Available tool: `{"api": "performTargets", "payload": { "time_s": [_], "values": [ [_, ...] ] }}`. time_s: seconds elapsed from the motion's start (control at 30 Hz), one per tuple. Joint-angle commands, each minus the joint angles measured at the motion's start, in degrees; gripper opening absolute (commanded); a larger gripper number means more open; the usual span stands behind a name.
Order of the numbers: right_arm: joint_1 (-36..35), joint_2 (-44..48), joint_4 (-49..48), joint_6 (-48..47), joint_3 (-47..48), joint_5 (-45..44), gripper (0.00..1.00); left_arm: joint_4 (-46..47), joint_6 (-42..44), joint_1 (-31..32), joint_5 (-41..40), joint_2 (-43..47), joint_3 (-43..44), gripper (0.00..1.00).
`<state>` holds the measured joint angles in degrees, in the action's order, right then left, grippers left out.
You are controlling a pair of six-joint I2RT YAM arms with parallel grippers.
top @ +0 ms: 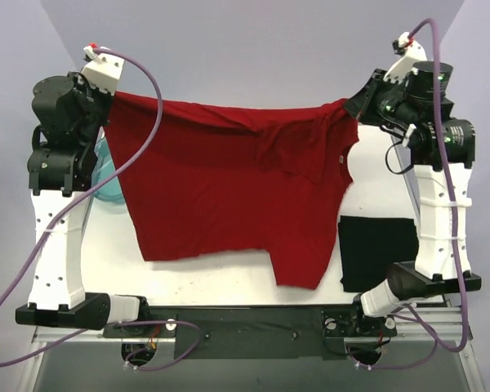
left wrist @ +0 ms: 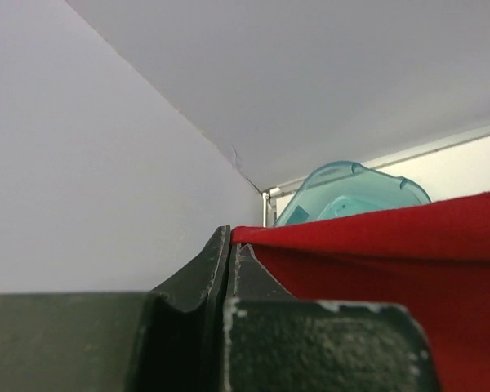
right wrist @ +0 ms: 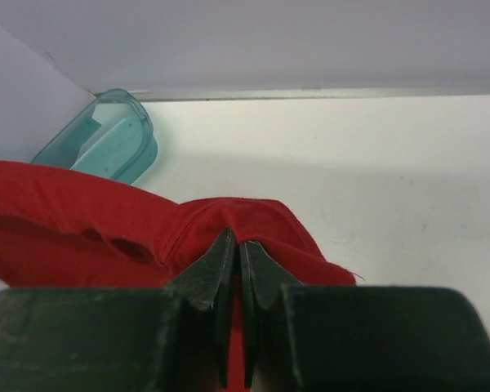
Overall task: Fold and stack the t-shirts
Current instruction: Flatten out the tshirt
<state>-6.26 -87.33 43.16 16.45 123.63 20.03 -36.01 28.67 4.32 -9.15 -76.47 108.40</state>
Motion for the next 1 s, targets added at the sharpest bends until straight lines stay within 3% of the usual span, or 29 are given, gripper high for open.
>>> {"api": "performTargets", "payload": {
  "time_s": [0.0, 0.23, 0.37, 0.67, 0.83, 0.97],
  "values": [
    [0.7, 7.8, -6.2, 2.0, 5.0, 1.8, 0.0, 3.7, -1.1, -0.6, -0.7, 5.5, 5.1, 0.0],
    [0.5, 19.6, -6.8, 5.4, -2.2, 3.9, 0.0, 2.4, -0.4, -0.5, -1.1, 14.5, 2.3, 0.0],
    [0.5, 24.4, -7.4, 7.8, -5.7, 5.9, 0.0, -2.0, -3.1, -0.5, -1.8, 17.1, 5.3, 0.0],
    [0.5, 30.3, -6.8, 9.1, -3.8, 5.6, 0.0, -7.0, -3.9, 0.4, -4.7, 18.7, 12.2, 0.0],
    [0.5, 28.8, -7.7, 9.4, -10.2, 6.2, 0.0, -6.9, -5.4, 0.8, 0.8, 18.5, 4.3, 0.0],
    [0.5, 27.1, -14.3, 9.6, -23.8, 7.6, 0.0, -6.8, -7.0, 1.0, 7.4, 16.5, -5.5, 0.0]
  ]
}}
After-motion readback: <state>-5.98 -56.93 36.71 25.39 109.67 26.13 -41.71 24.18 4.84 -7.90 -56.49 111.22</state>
